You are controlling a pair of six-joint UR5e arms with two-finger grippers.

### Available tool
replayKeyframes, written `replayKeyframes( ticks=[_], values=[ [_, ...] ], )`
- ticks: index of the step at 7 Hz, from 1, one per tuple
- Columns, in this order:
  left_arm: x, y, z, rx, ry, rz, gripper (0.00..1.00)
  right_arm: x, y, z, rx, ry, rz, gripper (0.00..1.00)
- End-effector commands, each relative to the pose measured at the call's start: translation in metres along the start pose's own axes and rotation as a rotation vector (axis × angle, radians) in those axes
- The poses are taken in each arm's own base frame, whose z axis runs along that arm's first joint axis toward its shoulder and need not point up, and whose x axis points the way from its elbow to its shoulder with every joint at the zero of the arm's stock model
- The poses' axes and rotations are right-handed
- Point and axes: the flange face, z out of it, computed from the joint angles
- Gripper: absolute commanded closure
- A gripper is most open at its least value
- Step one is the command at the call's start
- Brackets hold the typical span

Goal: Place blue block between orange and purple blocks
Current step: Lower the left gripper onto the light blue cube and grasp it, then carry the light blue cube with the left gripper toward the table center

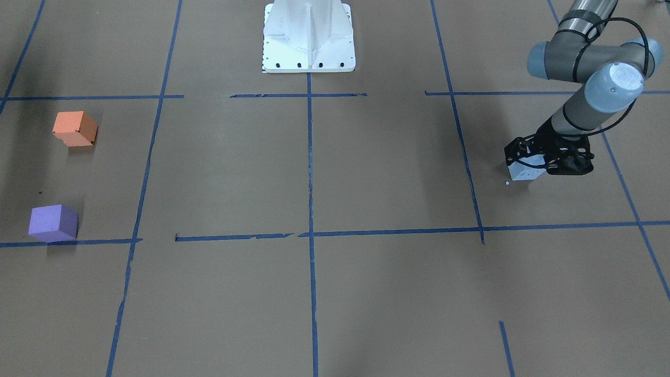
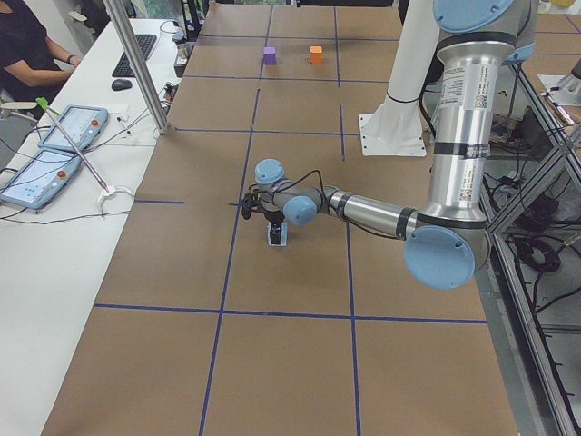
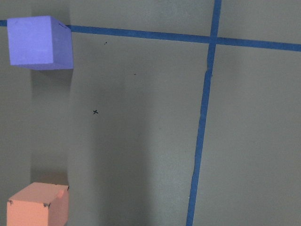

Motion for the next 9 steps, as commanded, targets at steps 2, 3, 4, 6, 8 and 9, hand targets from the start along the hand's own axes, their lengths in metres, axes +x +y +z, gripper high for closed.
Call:
replayKeyframes(
  ticks=[2,3,4,6,8,9],
  values=[
    [0.107,-0.032,-0.067,0.067,0.124,0.033,1.0,-0.003,0.0,-0.001,0.003,-0.001,-0.001,0.0],
    [0.197,-0.061,-0.114,0.087,0.154,0.026,1.0,-0.004,-0.001,-0.002,0.004,-0.001,-0.003,0.0],
    [0.302,-0.037,-0.105,0.014,0.152,0.022,1.0,-0.009,-0.002,0.002,-0.006,-0.003,-0.013,0.0],
    [0.441,-0.014,-0.068,0.037,0.109,0.038,1.0,-0.017,-0.004,0.006,-0.012,-0.029,-0.022,0.0],
    [0.51,-0.025,-0.041,-0.009,0.073,0.02,0.96,-0.023,-0.005,0.01,-0.024,-0.032,-0.037,0.0],
    [0.526,-0.019,-0.027,-0.003,0.049,0.025,0.93,-0.028,-0.007,0.013,-0.031,-0.034,-0.046,0.0]
  ],
)
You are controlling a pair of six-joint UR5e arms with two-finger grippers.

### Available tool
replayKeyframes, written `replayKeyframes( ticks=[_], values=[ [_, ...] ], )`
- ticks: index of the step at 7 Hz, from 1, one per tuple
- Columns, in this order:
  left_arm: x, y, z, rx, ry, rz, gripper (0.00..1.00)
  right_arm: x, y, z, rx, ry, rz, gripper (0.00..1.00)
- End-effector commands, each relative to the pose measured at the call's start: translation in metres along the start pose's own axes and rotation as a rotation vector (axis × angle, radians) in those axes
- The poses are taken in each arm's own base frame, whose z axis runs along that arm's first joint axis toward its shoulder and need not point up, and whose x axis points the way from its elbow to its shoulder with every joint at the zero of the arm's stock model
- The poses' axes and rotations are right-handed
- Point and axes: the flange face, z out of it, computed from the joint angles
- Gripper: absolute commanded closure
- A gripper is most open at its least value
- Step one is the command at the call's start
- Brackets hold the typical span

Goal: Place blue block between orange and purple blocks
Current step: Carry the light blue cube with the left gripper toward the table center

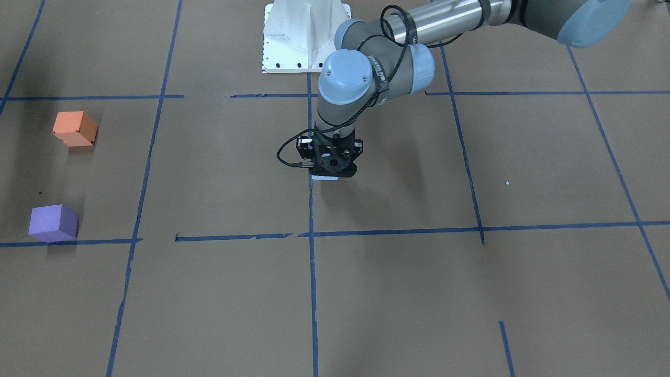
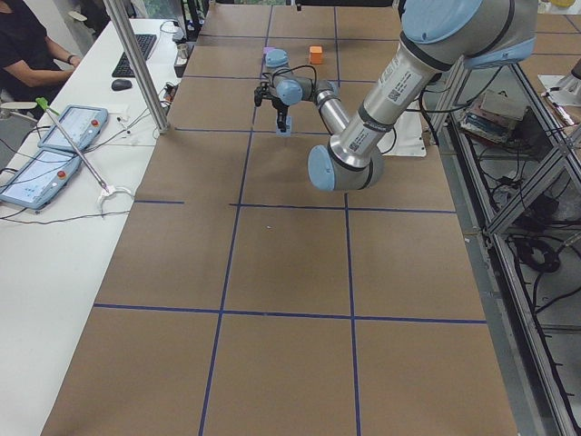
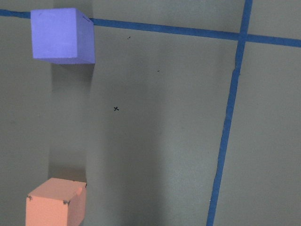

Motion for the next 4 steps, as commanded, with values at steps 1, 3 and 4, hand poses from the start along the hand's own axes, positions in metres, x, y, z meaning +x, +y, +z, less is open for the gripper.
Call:
replayKeyframes(
  ticks=[1,3,4],
  values=[
    [0.033,0.002,0.026,0.012,-0.02,0.016,0.9,-0.006,-0.003,0.004,-0.009,-0.006,-0.013,0.0],
    [0.035,-0.002,0.031,0.01,-0.027,0.018,0.43,-0.016,-0.007,0.003,-0.007,-0.009,-0.033,0.0],
    [0.032,-0.006,0.032,0.051,-0.049,0.016,0.0,-0.028,-0.013,-0.007,0.014,-0.007,-0.057,0.0]
  ],
)
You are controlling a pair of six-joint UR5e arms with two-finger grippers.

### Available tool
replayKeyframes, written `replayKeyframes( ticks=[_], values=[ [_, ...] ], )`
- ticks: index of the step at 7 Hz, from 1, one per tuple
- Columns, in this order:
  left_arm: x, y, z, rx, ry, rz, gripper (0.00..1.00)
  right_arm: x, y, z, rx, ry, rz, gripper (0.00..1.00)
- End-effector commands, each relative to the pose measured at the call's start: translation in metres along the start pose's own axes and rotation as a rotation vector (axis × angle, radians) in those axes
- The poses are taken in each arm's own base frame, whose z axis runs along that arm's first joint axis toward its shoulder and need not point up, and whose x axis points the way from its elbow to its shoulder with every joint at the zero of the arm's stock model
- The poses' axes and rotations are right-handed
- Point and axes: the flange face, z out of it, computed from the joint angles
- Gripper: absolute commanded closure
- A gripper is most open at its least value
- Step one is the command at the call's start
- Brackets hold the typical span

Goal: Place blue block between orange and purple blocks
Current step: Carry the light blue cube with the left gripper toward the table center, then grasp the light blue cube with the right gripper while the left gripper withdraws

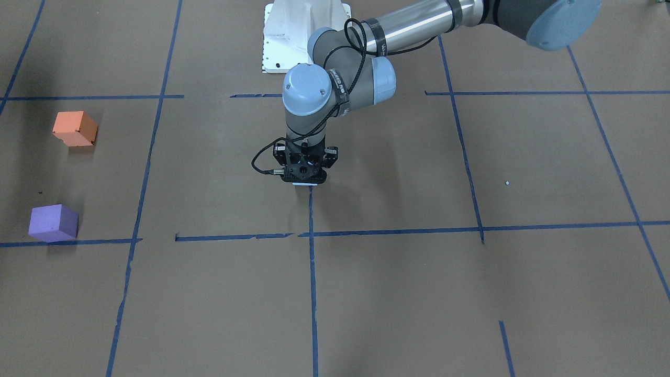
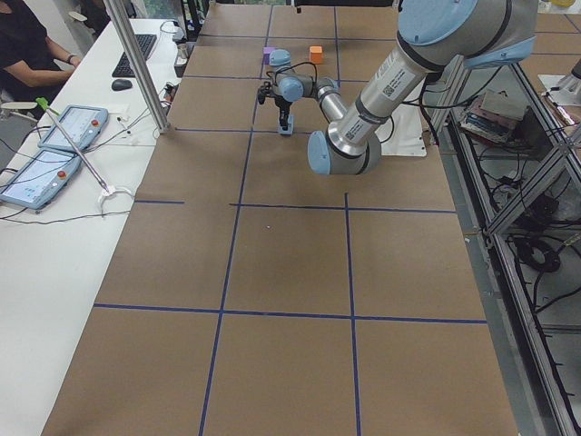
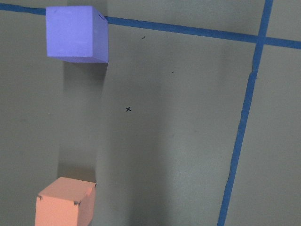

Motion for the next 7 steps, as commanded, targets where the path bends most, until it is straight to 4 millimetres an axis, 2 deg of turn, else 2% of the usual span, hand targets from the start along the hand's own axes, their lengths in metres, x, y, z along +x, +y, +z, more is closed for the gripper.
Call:
replayKeyframes(
  ticks=[1,2,3,4,5,6,7],
  values=[
    [-0.002,-0.009,-0.007,0.052,-0.014,-0.009,0.0,-0.03,-0.021,-0.009,0.02,0.0,-0.027,0.0],
    [-0.006,-0.016,-0.038,0.087,0.021,-0.013,0.0,-0.075,-0.049,-0.004,0.015,-0.008,0.032,0.0],
    [-0.038,-0.006,-0.066,0.127,0.066,-0.007,0.0,-0.136,-0.068,0.0,0.011,-0.017,0.057,0.0],
    [-0.098,0.008,-0.103,0.174,0.111,-0.005,0.0,-0.208,-0.093,-0.005,0.026,-0.048,0.1,0.0],
    [-0.135,0.027,-0.124,0.168,0.144,-0.001,0.0,-0.278,-0.105,-0.005,0.035,-0.066,0.152,0.0],
    [-0.182,0.035,-0.15,0.164,0.168,-0.02,0.0,-0.356,-0.113,0.006,0.046,-0.066,0.179,0.0],
    [-0.222,0.041,-0.166,0.176,0.168,-0.036,0.0,-0.424,-0.108,0.03,0.066,-0.039,0.202,0.0]
  ],
)
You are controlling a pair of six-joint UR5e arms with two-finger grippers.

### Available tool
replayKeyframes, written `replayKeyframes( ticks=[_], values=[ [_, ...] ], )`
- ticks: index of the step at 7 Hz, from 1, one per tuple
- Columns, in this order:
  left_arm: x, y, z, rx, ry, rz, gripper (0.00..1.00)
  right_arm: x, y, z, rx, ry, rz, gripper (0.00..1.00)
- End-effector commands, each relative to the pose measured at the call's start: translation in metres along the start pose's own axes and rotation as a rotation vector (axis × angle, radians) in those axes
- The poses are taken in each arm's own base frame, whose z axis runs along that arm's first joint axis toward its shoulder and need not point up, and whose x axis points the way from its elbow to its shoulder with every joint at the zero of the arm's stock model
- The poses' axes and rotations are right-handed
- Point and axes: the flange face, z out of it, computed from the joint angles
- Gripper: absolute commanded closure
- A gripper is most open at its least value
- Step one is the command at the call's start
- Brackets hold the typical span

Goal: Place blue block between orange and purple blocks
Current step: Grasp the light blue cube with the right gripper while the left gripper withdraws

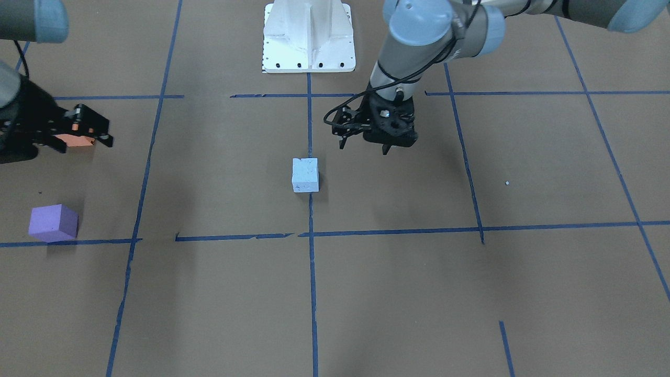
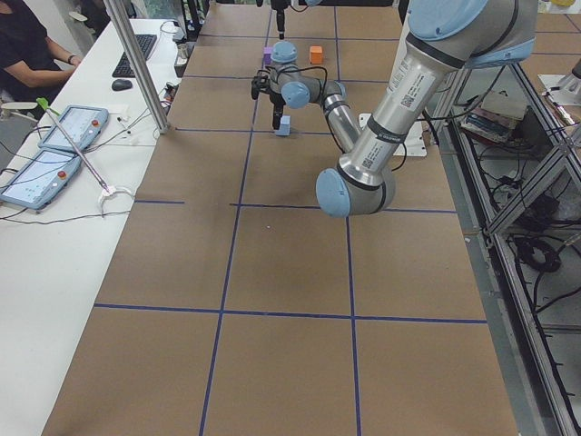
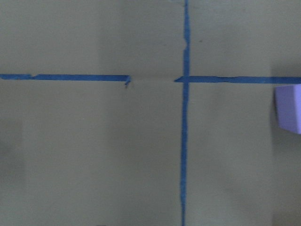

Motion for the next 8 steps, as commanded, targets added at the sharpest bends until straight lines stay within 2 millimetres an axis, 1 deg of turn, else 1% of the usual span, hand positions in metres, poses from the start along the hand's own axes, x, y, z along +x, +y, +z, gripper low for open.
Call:
replayKeyframes(
  ticks=[1,2,3,4,5,6,8],
  values=[
    [-0.093,0.032,-0.051,-0.001,-0.018,0.072,0.0,-0.161,0.039,0.061,0.083,0.048,0.025,0.0],
    [-0.146,0.06,-0.075,-0.007,-0.054,0.123,0.0,-0.222,0.045,0.094,0.124,0.076,0.027,0.0],
    [-0.172,0.078,-0.091,-0.014,-0.073,0.125,0.0,-0.261,0.039,0.118,0.118,0.1,0.019,0.0],
    [-0.177,0.08,-0.093,-0.015,-0.08,0.12,0.0,-0.278,0.034,0.149,0.143,0.081,-0.009,0.0],
    [-0.178,0.081,-0.093,-0.016,-0.081,0.119,0.0,-0.281,0.026,0.189,0.191,0.039,0.025,0.01],
    [-0.178,0.081,-0.093,-0.014,-0.082,0.119,0.0,-0.285,0.021,0.201,0.202,0.02,0.038,0.01],
    [-0.178,0.08,-0.092,-0.015,-0.083,0.117,0.0,-0.292,0.021,0.199,0.204,0.01,0.037,0.01]
  ],
)
